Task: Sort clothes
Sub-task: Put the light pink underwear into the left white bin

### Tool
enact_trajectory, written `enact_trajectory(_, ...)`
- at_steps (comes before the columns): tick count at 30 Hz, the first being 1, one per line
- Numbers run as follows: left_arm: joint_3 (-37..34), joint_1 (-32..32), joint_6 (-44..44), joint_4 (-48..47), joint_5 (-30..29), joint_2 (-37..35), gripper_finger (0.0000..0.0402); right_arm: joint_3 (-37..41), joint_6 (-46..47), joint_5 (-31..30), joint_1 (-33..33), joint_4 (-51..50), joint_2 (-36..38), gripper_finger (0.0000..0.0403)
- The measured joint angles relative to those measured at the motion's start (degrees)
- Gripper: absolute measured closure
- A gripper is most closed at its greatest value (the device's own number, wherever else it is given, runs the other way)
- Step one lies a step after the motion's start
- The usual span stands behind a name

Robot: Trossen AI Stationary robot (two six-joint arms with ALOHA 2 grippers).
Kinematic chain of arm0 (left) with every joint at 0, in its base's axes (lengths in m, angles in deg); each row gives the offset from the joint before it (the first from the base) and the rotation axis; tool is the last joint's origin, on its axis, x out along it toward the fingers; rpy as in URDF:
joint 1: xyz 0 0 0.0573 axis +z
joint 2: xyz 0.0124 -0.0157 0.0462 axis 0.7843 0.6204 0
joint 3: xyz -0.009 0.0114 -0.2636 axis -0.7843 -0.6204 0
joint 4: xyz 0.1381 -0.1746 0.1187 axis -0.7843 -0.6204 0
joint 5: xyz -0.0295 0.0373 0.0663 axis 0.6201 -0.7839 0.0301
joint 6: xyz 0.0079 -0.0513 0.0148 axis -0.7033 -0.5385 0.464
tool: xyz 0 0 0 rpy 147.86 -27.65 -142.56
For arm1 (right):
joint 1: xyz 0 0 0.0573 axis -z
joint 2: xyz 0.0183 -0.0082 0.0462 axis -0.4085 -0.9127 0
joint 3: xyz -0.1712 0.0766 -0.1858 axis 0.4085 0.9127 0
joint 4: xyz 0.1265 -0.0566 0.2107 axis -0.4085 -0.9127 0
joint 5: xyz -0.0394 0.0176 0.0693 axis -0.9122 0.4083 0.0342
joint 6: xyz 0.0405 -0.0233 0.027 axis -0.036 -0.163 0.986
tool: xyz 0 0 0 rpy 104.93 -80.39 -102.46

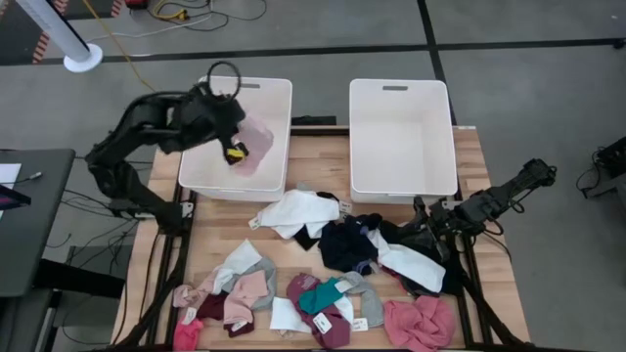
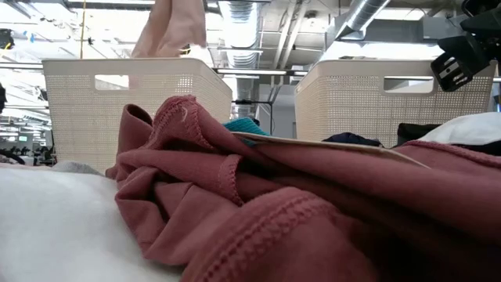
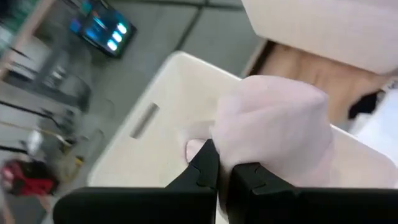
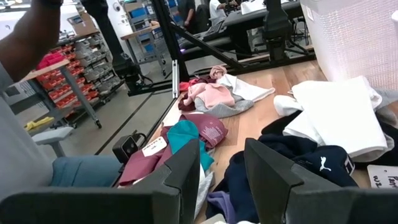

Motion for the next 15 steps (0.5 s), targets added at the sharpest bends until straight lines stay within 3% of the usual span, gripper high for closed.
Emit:
enact_trajectory(8, 0.0, 6.9, 1.6, -0.6, 12.3, 6.2, 0.0401, 0.0, 0.2, 0.0, 0.0, -0.2, 0.0, 0.0259)
enact_trajectory(15, -2.7, 10.4, 3.0, -0.6, 17.9, 7.0, 0.0401, 0.0, 0.7, 0.0, 0.0, -0.3, 0.0, 0.0259)
